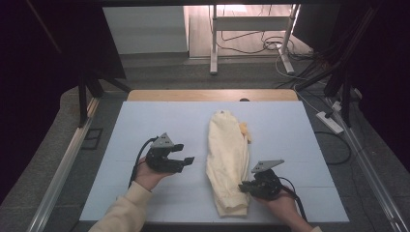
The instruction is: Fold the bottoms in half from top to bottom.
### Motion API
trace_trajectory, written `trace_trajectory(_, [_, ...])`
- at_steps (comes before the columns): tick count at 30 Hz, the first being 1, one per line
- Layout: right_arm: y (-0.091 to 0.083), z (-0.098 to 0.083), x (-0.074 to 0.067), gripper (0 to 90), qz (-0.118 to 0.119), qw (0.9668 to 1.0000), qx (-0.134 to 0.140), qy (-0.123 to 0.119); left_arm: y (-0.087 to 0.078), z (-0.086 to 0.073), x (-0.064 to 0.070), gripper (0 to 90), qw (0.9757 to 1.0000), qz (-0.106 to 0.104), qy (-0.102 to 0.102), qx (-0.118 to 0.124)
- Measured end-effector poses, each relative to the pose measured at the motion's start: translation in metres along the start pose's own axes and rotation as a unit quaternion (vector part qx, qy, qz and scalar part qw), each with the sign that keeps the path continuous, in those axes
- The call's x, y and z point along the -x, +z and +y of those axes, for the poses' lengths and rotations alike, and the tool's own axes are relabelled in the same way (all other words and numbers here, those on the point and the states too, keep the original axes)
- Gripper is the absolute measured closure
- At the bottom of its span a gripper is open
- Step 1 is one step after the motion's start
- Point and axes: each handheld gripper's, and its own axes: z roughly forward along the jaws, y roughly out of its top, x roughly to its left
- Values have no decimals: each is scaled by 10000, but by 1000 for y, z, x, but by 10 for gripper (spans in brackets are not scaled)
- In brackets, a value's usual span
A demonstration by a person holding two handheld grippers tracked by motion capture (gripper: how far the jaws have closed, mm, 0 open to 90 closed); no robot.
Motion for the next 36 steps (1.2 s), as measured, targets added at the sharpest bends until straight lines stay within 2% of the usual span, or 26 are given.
trace_trajectory(4, [1, 0, -8, 840, 102, 9999, -8, -125, 0, 0, 0, 319, 10000, -6, -4, 9])
trace_trajectory(13, [-7, -10, -19, 846, 357, 9991, -113, -201, 1, 0, -1, 319, 10000, -32, -5, -13])
trace_trajectory(22, [-14, -15, -16, 841, 400, 9989, -136, -189, 2, 0, 0, 319, 10000, -35, 7, -33])
trace_trajectory(24, [-14, -15, -16, 802, 409, 9988, -101, -235, 3, 0, 0, 317, 10000, -33, 6, -47])
trace_trajectory(27, [-18, -13, -15, 638, 406, 9986, 99, -322, 4, 0, 0, 317, 10000, -27, -2, -35])
trace_trajectory(28, [-21, -12, -15, 608, 365, 9987, 172, -327, 5, 1, 0, 317, 10000, -25, -12, -19])
trace_trajectory(31, [-27, -10, -8, 548, 190, 9983, 516, -211, 8, 2, 0, 314, 10000, -28, -64, 12])
trace_trajectory(36, [-29, -2, 7, 485, -194, 9963, 828, -115, 17, 8, -2, 311, 10000, -10, -75, 5])
